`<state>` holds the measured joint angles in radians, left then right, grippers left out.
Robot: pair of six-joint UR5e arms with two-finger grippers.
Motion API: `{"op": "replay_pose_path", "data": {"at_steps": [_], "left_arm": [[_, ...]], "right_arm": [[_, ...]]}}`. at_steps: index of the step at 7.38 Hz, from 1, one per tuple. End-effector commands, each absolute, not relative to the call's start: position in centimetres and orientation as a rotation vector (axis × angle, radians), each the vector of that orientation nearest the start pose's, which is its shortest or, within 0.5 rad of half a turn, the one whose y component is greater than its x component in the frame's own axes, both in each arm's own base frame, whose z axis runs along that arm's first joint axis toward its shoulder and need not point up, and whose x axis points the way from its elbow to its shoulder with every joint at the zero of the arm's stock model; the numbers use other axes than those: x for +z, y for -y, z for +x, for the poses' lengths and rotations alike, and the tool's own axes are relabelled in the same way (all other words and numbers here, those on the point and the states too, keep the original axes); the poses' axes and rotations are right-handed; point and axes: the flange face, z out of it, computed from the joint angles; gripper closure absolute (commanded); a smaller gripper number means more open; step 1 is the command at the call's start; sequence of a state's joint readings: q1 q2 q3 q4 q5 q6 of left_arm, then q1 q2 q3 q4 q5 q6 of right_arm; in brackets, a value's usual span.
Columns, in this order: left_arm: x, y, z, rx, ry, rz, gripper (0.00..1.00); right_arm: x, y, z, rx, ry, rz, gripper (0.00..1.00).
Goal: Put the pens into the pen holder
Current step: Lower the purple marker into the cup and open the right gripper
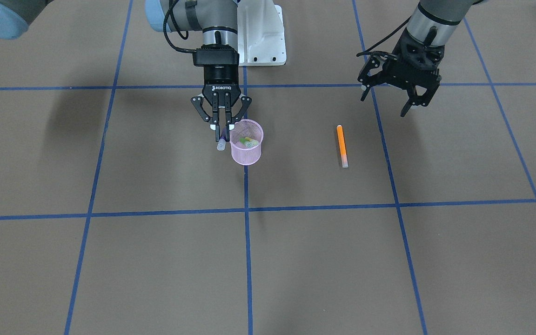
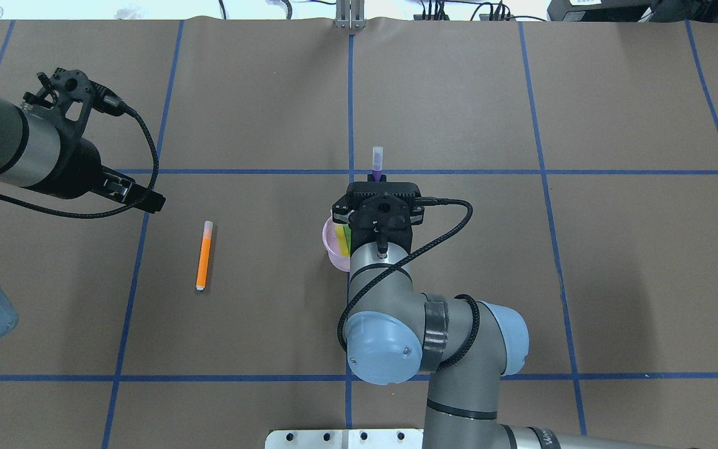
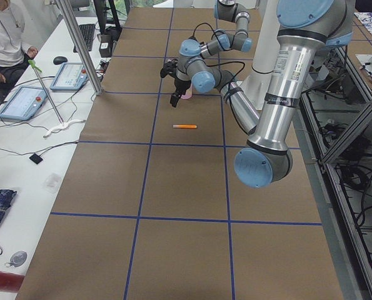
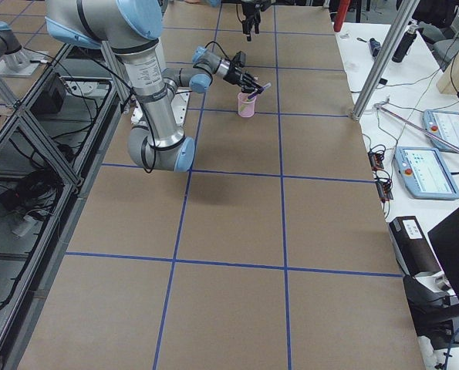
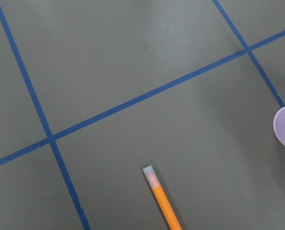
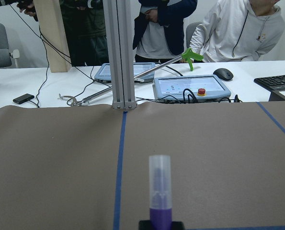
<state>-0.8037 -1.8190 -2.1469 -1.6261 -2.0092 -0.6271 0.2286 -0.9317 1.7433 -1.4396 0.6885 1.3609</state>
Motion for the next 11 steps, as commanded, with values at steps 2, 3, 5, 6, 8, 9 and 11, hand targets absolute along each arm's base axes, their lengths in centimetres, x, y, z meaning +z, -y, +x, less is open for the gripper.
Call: {"op": "replay_pose_path", "data": {"at_steps": [2,3,5,6,8,9,11], "left_arm": [[26.9,42.7,28.5,0.318,-0.870,0.396,0.00],[27.1,42.7,28.5,0.316,-0.867,0.394,0.00],[27.1,43.0,28.7,0.316,-0.866,0.393,0.00],[27.1,42.9,28.8,0.318,-0.866,0.392,0.00],[27.0,43.0,28.8,0.317,-0.868,0.395,0.00],[26.9,42.9,28.8,0.319,-0.870,0.395,0.00],[26.8,42.9,28.8,0.314,-0.872,0.394,0.00]], "right_arm": [[18.1,35.2,-59.4,0.431,0.680,0.998,1.00],[18.0,35.0,-59.6,0.429,0.687,0.999,1.00],[17.6,34.7,-59.8,0.433,0.699,0.994,0.88],[17.6,34.4,-60.0,0.434,0.705,0.991,0.07],[16.6,34.0,-59.7,0.464,0.749,0.977,0.01],[16.1,33.9,-59.3,0.466,0.763,0.972,0.01],[14.9,33.8,-58.0,0.453,0.810,0.933,0.01]]}}
